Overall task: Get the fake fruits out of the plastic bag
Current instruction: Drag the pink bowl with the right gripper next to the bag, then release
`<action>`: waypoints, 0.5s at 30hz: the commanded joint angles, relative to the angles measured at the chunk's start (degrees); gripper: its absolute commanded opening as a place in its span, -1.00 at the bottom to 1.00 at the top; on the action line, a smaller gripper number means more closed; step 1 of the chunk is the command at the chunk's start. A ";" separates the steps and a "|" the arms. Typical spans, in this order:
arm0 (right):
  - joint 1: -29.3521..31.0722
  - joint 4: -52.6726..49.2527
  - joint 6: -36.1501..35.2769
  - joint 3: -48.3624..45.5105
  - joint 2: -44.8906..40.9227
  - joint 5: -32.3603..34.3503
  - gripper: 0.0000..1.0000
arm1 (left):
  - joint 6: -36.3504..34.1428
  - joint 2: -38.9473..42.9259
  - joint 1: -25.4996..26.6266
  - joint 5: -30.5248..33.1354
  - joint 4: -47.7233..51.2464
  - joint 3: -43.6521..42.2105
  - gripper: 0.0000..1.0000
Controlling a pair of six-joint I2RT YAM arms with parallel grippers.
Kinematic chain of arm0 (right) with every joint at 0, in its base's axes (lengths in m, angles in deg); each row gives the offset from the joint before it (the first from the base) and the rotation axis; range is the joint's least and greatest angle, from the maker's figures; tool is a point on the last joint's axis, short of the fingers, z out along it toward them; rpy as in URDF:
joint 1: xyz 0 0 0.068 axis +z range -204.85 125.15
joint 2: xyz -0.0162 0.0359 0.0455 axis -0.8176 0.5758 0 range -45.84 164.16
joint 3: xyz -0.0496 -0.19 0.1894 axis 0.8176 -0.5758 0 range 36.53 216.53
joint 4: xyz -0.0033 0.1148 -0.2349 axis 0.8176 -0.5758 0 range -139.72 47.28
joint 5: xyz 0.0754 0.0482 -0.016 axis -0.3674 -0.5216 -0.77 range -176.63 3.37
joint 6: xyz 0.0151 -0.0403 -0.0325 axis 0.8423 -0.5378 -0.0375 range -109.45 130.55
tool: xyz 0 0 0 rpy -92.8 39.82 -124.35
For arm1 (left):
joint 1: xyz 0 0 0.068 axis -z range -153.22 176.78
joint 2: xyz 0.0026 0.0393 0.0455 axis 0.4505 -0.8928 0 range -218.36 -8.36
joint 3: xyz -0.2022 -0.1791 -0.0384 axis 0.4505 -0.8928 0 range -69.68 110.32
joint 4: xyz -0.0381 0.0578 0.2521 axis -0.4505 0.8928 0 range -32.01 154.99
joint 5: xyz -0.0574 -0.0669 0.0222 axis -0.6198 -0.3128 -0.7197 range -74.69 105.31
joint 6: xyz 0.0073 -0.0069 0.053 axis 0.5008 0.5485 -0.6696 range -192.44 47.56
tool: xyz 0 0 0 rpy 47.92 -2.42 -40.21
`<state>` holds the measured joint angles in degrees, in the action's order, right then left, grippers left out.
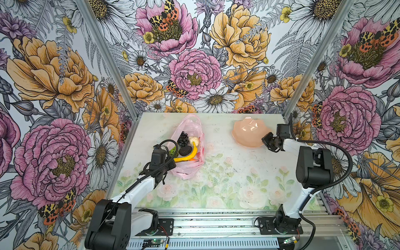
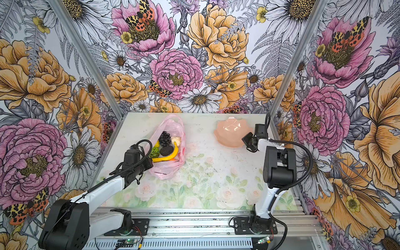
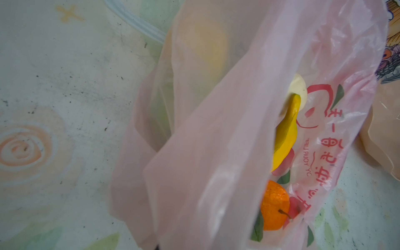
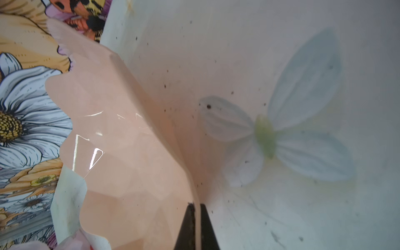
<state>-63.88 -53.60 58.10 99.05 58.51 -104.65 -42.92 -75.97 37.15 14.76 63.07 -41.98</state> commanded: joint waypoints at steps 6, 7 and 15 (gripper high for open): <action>2.89 2.19 -5.17 -12.57 -11.15 -11.34 -1.00 | -2.95 -3.57 2.03 -3.76 -2.13 2.21 -0.75; 3.21 2.17 -5.38 -14.42 -12.34 -11.82 -1.00 | -3.11 -3.63 2.49 -3.12 -1.93 2.35 -0.75; 9.46 1.38 -6.70 -22.92 -17.53 -13.83 -1.00 | -3.33 -2.55 2.93 -1.43 -0.99 2.38 -0.78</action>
<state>-56.54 -53.05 52.94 77.85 43.24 -116.17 -45.04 -79.60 39.94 12.90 62.22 -40.60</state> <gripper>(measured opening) 0.054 0.114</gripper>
